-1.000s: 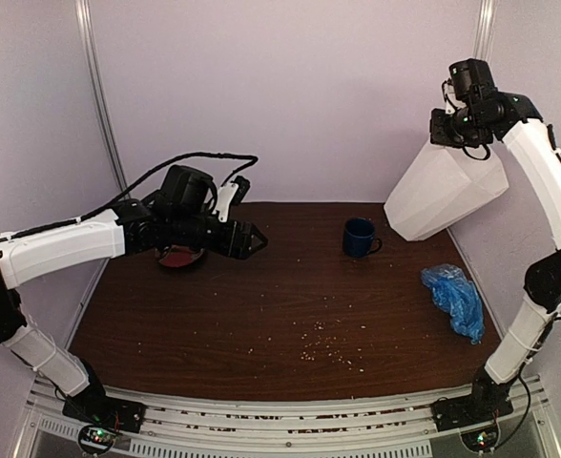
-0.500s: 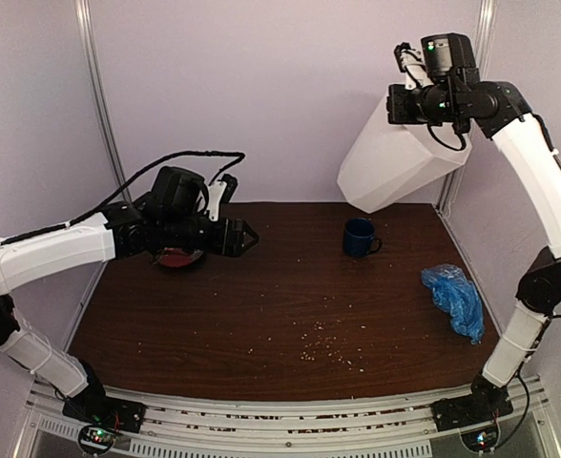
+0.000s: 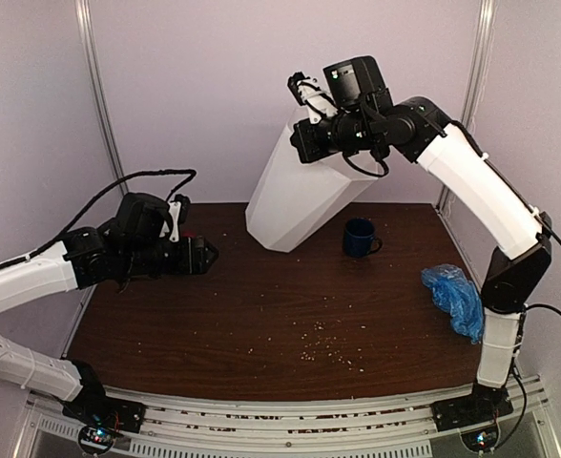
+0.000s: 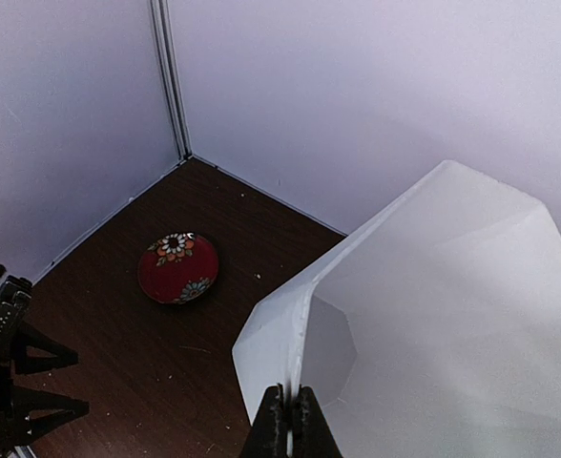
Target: Put the trash bags into the trash bin
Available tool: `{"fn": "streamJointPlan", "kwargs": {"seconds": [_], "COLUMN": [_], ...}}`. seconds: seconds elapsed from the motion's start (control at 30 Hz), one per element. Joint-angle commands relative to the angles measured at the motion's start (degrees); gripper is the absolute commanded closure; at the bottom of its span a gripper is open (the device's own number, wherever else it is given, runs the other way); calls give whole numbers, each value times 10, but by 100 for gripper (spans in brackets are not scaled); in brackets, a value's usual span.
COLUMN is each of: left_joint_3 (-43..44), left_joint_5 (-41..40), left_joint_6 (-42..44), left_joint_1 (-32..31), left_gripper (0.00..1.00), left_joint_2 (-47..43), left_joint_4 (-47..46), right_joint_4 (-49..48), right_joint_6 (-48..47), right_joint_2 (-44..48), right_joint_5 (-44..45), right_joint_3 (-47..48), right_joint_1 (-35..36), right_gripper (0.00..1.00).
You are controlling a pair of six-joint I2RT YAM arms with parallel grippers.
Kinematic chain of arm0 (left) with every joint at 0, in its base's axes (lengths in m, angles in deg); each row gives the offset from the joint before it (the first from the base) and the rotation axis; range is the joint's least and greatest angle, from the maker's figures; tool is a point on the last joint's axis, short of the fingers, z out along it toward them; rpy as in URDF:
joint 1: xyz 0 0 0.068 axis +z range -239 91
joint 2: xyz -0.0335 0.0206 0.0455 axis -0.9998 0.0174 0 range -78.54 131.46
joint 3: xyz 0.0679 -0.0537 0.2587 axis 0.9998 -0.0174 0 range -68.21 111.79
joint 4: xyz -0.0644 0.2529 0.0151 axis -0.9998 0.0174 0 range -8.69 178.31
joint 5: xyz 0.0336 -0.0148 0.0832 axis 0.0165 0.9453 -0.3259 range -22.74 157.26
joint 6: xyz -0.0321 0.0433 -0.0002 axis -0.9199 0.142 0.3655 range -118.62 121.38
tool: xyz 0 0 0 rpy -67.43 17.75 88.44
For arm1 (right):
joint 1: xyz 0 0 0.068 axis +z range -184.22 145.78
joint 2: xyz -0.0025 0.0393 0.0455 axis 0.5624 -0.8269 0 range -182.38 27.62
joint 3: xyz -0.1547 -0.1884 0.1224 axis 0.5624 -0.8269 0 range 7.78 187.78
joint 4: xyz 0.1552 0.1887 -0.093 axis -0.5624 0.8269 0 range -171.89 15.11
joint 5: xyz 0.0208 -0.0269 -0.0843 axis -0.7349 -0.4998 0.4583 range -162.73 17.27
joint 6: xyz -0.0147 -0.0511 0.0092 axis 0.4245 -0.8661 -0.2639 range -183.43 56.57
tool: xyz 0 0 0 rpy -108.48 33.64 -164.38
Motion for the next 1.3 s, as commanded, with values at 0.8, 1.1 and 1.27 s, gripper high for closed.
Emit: {"fn": "streamJointPlan", "kwargs": {"seconds": [0.8, 1.1, 1.27], "left_joint_3": [8, 26, 27], "left_joint_5": [6, 17, 13], "left_joint_6": [23, 29, 29], "left_joint_1": [-3, -2, -2], "left_gripper": [27, 27, 27], "left_joint_2": [74, 95, 97], "left_joint_4": [-33, -41, -44], "right_joint_4": [-20, -50, -48], "right_joint_6": [-80, -83, -77], "right_joint_2": [-32, -88, -91], "right_joint_5": [175, 184, 181], "right_joint_3": [-136, -86, -90], "right_joint_1": [99, 91, 88], "right_gripper": [100, 99, 94]}}
